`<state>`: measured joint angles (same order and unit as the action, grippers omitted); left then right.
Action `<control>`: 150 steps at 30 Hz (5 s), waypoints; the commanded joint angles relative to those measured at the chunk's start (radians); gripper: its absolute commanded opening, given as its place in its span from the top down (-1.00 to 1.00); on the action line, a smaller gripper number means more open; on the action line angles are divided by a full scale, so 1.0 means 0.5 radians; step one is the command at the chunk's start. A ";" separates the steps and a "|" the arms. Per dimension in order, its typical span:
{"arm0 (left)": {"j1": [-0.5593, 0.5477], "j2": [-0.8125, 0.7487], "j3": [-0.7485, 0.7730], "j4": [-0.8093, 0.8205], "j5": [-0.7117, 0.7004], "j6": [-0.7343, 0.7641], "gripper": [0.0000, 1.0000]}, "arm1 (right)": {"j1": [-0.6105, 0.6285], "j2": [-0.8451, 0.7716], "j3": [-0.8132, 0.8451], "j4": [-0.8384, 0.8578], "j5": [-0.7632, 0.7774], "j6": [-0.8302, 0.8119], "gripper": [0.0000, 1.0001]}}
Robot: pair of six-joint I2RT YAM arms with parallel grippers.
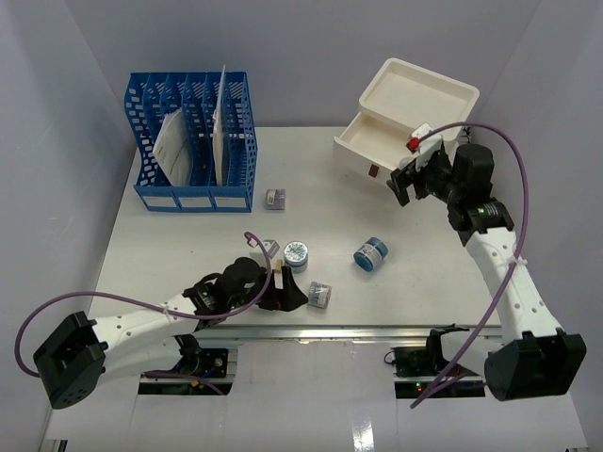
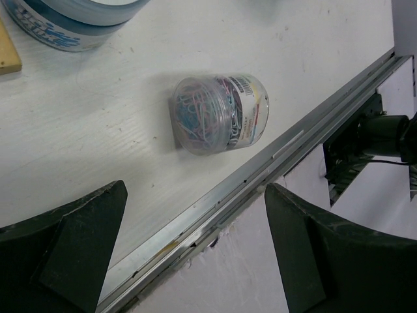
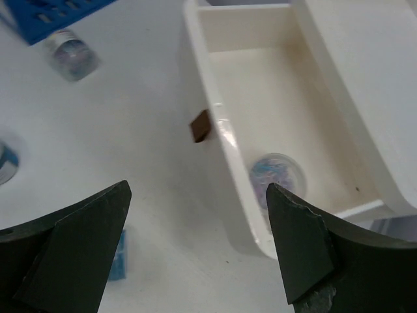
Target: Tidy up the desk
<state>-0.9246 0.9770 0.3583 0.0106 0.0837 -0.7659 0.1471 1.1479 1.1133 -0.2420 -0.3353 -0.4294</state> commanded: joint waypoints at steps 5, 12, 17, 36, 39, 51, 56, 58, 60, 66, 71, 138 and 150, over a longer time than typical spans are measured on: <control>-0.338 0.561 0.434 -0.149 -0.459 0.088 -0.96 | 0.002 -0.446 -0.622 -0.079 -0.845 -0.181 -0.81; -0.476 1.155 0.974 -0.570 -0.797 0.088 -0.96 | -0.037 -0.645 -0.848 -0.062 -0.875 -0.217 -0.80; -0.555 1.346 1.170 -0.716 -0.960 0.085 -0.80 | -0.096 -0.686 -0.905 -0.059 -0.938 -0.211 -0.80; -0.122 1.081 1.703 -0.451 -0.605 0.416 0.25 | -0.397 -0.827 -0.943 -0.057 -0.960 -0.133 -0.81; 0.025 1.252 2.195 -0.478 -0.490 0.597 0.28 | -0.407 -0.818 -0.950 -0.059 -0.982 -0.141 -0.81; 0.185 2.390 3.958 -0.444 -0.413 1.116 0.20 | -0.417 -0.822 -0.954 -0.053 -1.032 -0.127 -0.81; 0.186 2.481 3.931 -0.207 -0.414 1.147 0.04 | -0.420 -0.826 -0.950 -0.050 -1.012 -0.123 -0.80; 0.186 2.519 3.939 -0.163 -0.396 1.144 -0.01 | -0.423 -0.829 -0.950 -0.047 -1.007 -0.123 -0.80; 0.188 2.550 3.953 -0.142 -0.377 1.134 -0.11 | -0.423 -0.821 -0.943 -0.048 -1.006 -0.120 -0.80; 0.186 2.611 3.971 -0.141 -0.328 1.111 -0.70 | -0.438 -0.808 -0.941 -0.047 -0.992 -0.120 -0.81; 0.186 2.590 4.013 -0.168 -0.308 1.108 -0.89 | -0.444 -0.786 -0.941 -0.049 -0.995 -0.120 -0.80; 0.874 1.323 2.041 -0.112 -0.218 0.542 0.40 | -0.601 -0.723 -0.969 -0.056 -1.133 -0.107 -0.81; 0.741 1.786 2.787 0.325 0.291 0.250 0.47 | -0.604 -0.720 -0.971 -0.058 -1.131 -0.114 -0.80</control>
<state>-0.5134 1.7417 1.5935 0.1174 0.1401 -0.6009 -0.1505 0.7899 0.6373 -0.2891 -0.8787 -0.4965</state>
